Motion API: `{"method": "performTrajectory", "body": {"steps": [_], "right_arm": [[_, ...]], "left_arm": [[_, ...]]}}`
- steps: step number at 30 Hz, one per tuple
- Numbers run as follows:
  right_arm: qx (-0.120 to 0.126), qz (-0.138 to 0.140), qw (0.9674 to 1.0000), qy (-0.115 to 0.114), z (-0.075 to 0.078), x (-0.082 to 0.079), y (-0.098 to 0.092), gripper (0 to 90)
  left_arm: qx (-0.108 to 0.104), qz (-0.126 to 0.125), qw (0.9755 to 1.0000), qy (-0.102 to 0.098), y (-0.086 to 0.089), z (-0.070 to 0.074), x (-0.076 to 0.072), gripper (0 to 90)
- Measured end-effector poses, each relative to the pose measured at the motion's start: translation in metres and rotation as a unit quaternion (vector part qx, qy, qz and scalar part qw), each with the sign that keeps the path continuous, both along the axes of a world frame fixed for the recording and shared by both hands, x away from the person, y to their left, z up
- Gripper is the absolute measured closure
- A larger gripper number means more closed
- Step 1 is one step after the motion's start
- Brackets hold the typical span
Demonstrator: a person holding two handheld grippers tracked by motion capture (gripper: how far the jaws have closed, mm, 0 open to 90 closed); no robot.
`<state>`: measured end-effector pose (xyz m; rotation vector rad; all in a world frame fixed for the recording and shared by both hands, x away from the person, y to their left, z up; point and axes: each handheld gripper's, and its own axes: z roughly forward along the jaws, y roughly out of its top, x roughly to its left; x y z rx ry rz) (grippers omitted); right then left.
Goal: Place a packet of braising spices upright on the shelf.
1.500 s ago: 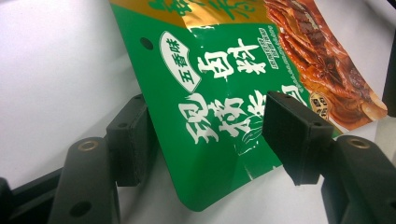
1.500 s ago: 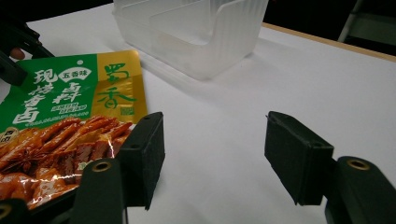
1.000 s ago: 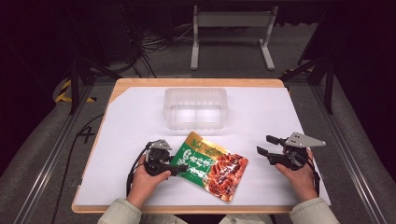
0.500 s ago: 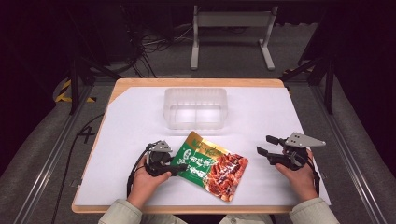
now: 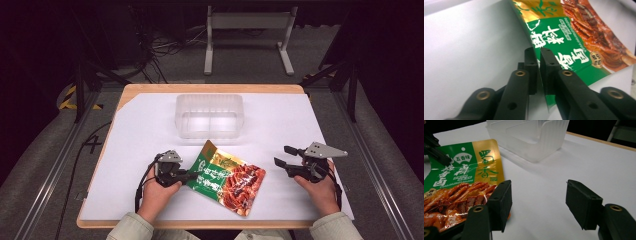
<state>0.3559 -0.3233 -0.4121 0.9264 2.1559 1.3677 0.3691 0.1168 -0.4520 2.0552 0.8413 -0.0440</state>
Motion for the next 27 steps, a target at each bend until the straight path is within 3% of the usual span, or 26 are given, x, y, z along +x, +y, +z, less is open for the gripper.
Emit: {"method": "performTrajectory", "body": {"steps": [6, 7, 8, 9, 11, 13, 16, 27], "right_arm": [[0.002, -0.001, 1.0000, 0.000, 0.000, 0.000, -0.001, 38.1], [0.001, -0.002, 1.0000, 0.000, 0.000, 0.000, -0.001, 38.1], [0.001, -0.002, 1.0000, 0.000, 0.000, 0.000, -0.001, 38.1], [0.001, -0.002, 1.0000, 0.000, 0.001, 0.000, -0.001, 38.2], [0.002, -0.002, 1.0000, -0.001, 0.001, -0.001, -0.001, 38.2], [0.002, -0.002, 1.0000, -0.002, 0.001, -0.001, -0.002, 38.2], [0.003, -0.003, 1.0000, -0.003, 0.002, -0.001, -0.002, 38.1], [0.006, -0.006, 1.0000, -0.003, 0.002, -0.002, -0.003, 38.2]], "left_arm": [[-0.027, 0.006, 0.9996, 0.011, 0.002, 0.007, -0.001, 89.8], [-0.050, 0.009, 0.9986, 0.015, 0.004, 0.012, -0.002, 89.8], [-0.050, 0.009, 0.9986, 0.015, 0.004, 0.012, -0.002, 89.8], [-0.062, 0.009, 0.9979, 0.018, 0.006, 0.015, -0.002, 89.8], [-0.102, 0.009, 0.9941, 0.035, 0.010, 0.020, -0.003, 89.8], [-0.120, 0.008, 0.9919, 0.040, 0.012, 0.024, -0.005, 89.9], [-0.123, 0.003, 0.9919, 0.033, 0.012, 0.029, -0.008, 89.9], [-0.125, -0.013, 0.9914, -0.034, 0.010, 0.070, -0.020, 89.9]]}}
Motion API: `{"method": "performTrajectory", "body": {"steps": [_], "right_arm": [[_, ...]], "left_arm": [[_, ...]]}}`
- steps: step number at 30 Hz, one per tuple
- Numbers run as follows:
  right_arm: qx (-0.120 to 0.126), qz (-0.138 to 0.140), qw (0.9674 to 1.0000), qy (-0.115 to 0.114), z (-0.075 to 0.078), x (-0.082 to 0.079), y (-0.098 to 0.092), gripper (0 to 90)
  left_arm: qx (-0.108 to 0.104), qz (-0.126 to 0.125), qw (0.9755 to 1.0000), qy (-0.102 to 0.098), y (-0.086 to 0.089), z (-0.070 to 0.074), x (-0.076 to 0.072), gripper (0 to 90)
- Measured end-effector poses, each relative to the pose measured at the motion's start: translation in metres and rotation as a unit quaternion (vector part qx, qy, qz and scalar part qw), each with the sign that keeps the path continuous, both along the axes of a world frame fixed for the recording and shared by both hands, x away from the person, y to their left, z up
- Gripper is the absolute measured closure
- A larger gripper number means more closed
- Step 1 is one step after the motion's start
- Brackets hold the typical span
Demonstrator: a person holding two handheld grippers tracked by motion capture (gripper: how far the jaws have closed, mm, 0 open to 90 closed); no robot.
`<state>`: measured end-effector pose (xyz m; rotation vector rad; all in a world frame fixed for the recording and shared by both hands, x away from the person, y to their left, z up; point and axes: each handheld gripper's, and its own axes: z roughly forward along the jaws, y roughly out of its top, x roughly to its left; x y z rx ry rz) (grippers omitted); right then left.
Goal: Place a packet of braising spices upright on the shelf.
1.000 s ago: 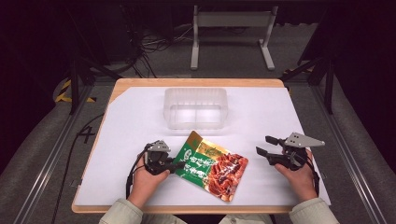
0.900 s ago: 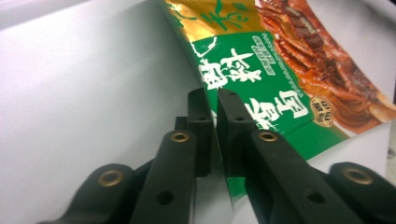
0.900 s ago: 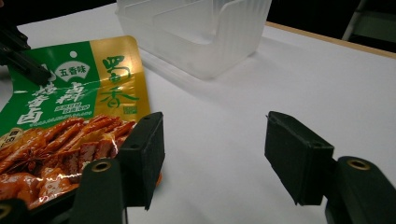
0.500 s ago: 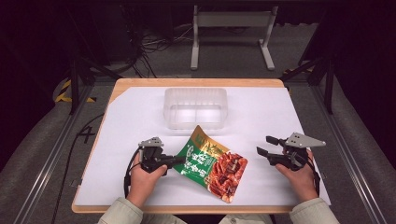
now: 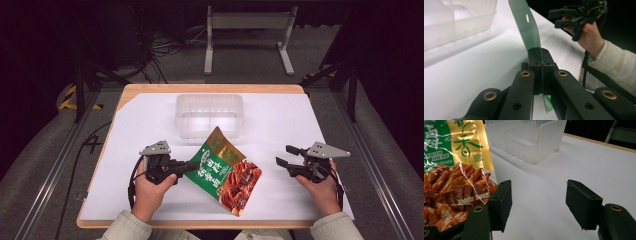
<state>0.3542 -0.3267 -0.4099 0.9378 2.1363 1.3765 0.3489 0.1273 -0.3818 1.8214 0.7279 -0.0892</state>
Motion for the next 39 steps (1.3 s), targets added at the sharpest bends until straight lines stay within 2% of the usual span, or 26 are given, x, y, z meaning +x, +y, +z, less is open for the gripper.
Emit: {"method": "performTrajectory", "body": {"steps": [6, 8, 10, 12, 13, 18, 22, 29, 35, 39], "right_arm": [[-0.002, 0.003, 1.0000, 0.007, -0.003, 0.001, 0.002, 38.2], [-0.003, 0.004, 1.0000, 0.008, -0.003, 0.001, 0.003, 38.3], [-0.004, 0.004, 1.0000, 0.008, -0.003, 0.001, 0.003, 38.4], [-0.003, 0.004, 0.9999, 0.009, -0.004, 0.001, 0.003, 38.4], [0.001, 0.003, 0.9999, 0.010, -0.004, 0.001, 0.003, 38.5], [0.005, 0.000, 0.9999, 0.014, -0.005, 0.002, 0.000, 38.6], [0.006, -0.002, 0.9998, 0.017, -0.005, 0.002, -0.001, 38.8], [0.007, -0.007, 0.9997, 0.023, -0.008, 0.002, -0.005, 39.1], [0.006, -0.013, 0.9995, 0.027, -0.010, -0.001, -0.009, 39.2], [0.006, -0.016, 0.9994, 0.029, -0.011, -0.002, -0.011, 39.2]], "left_arm": [[0.001, -0.007, 0.9993, -0.035, 0.001, 0.021, -0.004, 90.0], [-0.001, -0.010, 0.9991, -0.041, 0.000, 0.027, -0.006, 90.0], [0.004, -0.015, 0.9983, -0.056, -0.001, 0.035, -0.008, 90.0], [0.004, -0.014, 0.9982, -0.058, -0.001, 0.038, -0.009, 90.0], [0.008, -0.016, 0.9973, -0.070, -0.003, 0.042, -0.010, 90.0], [0.014, -0.018, 0.9956, -0.091, -0.004, 0.055, -0.011, 90.0], [0.014, -0.015, 0.9950, -0.097, -0.005, 0.064, -0.010, 90.0], [0.025, -0.009, 0.9925, -0.119, -0.007, 0.080, -0.005, 90.0], [0.021, 0.003, 0.9920, -0.124, -0.006, 0.096, 0.004, 90.0], [0.013, 0.003, 0.9936, -0.112, -0.007, 0.107, 0.010, 90.0]]}}
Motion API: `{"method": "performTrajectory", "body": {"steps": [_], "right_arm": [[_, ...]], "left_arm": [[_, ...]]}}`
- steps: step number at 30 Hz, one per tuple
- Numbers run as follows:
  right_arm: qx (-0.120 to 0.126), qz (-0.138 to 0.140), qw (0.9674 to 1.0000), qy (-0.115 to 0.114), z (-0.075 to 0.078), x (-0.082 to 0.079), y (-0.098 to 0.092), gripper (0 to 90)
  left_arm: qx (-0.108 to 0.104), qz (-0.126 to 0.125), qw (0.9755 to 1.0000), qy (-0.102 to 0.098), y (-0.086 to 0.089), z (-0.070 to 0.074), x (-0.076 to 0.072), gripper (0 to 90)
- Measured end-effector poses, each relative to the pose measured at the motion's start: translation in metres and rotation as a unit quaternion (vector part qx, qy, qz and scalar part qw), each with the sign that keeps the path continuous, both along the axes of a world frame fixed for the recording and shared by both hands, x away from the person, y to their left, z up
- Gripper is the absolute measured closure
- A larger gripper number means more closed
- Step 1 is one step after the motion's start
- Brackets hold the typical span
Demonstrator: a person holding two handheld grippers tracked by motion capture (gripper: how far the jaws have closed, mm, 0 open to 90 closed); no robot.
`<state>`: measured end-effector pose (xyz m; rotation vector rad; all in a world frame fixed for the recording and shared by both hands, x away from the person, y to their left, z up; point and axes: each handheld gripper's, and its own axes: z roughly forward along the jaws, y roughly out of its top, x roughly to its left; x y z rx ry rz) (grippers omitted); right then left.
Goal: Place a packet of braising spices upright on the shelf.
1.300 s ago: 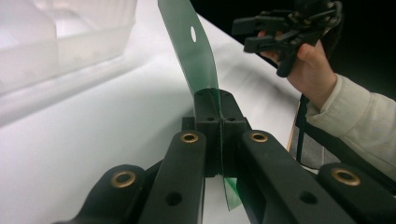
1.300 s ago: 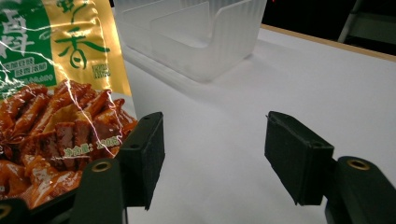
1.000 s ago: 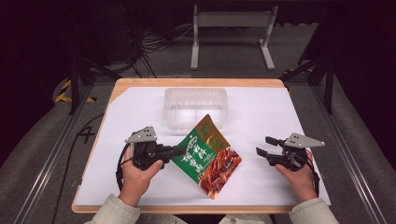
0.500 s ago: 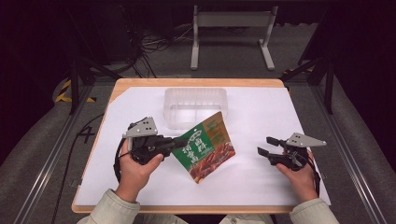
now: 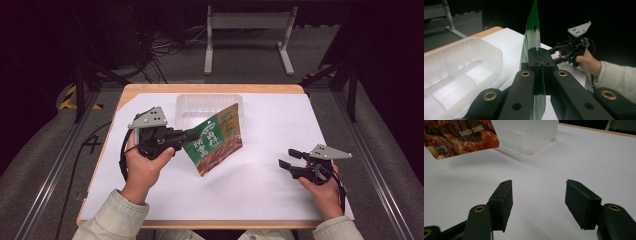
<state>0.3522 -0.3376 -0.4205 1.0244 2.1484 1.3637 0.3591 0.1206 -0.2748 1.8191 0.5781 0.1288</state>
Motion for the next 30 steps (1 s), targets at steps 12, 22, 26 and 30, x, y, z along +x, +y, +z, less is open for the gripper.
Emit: {"method": "performTrajectory", "body": {"steps": [12, 22, 26, 30], "right_arm": [[-0.004, -0.006, 1.0000, 0.004, -0.002, -0.004, -0.004, 39.2], [-0.004, -0.003, 1.0000, 0.007, -0.003, -0.003, -0.001, 39.3], [-0.007, 0.001, 1.0000, 0.006, -0.004, -0.001, 0.000, 39.3], [-0.007, 0.003, 1.0000, 0.006, -0.004, -0.001, 0.000, 39.4]], "left_arm": [[-0.010, 0.000, 0.9999, -0.001, -0.009, 0.022, 0.011, 90.0], [-0.017, 0.030, 0.9994, -0.005, -0.017, 0.034, 0.033, 90.0], [-0.022, 0.041, 0.9989, -0.004, -0.018, 0.035, 0.041, 90.0], [-0.026, 0.050, 0.9984, -0.007, -0.018, 0.038, 0.048, 90.0]]}}
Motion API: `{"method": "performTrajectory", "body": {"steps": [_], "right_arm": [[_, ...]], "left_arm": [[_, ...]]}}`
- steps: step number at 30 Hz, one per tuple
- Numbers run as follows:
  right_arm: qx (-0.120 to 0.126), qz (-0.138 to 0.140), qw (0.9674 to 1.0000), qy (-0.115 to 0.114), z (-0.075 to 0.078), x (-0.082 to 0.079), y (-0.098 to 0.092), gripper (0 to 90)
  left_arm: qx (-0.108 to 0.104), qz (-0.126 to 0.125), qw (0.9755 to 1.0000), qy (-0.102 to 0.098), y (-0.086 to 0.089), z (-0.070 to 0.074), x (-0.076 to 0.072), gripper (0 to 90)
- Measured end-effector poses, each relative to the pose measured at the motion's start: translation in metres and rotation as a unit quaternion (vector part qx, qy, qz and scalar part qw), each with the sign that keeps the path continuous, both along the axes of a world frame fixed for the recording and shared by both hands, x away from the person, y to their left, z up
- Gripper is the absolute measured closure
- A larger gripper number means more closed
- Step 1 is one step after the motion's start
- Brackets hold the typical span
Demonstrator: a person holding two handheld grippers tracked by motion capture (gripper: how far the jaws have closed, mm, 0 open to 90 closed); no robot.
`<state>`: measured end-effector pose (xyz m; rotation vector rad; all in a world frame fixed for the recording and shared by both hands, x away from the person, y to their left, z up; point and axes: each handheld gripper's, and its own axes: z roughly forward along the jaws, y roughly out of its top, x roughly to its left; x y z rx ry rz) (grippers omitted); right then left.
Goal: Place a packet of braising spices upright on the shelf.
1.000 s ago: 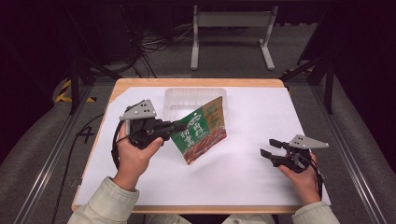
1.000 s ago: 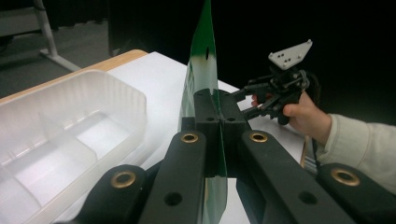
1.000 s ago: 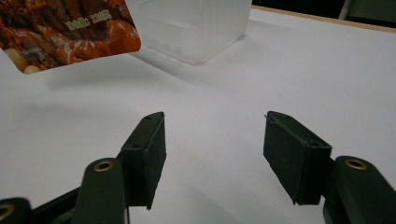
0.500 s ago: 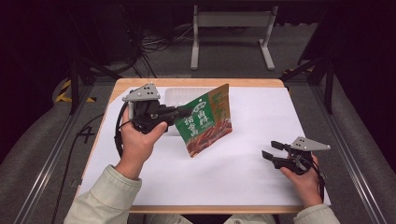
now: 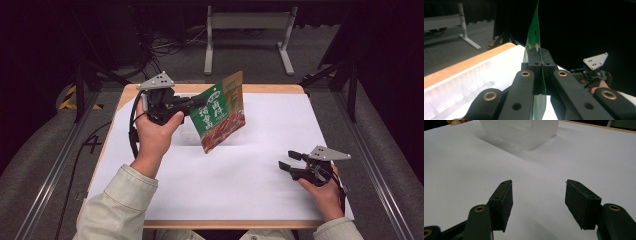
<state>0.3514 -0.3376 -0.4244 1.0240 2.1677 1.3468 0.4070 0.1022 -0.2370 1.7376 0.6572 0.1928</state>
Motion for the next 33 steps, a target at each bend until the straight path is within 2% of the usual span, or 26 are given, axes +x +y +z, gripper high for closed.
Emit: {"method": "performTrajectory", "body": {"steps": [1, 6, 14, 18, 33], "right_arm": [[0.001, 0.000, 1.0000, 0.001, 0.000, 0.000, 0.000, 39.3], [0.001, -0.003, 1.0000, 0.001, 0.000, 0.000, -0.001, 39.4], [0.001, -0.003, 1.0000, 0.001, 0.000, 0.000, -0.001, 39.3], [0.001, -0.005, 1.0000, 0.001, -0.001, -0.002, -0.003, 39.3], [0.006, -0.026, 0.9996, 0.001, -0.001, -0.014, -0.016, 39.3]], "left_arm": [[-0.001, 0.008, 0.9999, -0.006, 0.000, 0.002, 0.003, 90.0], [-0.010, 0.019, 0.9998, -0.006, 0.000, 0.004, 0.011, 89.9], [-0.008, 0.037, 0.9992, -0.009, -0.005, 0.002, 0.025, 90.0], [-0.015, 0.043, 0.9989, -0.011, -0.008, 0.001, 0.033, 90.0], [-0.026, 0.065, 0.9975, -0.003, -0.027, 0.002, 0.062, 89.9]]}}
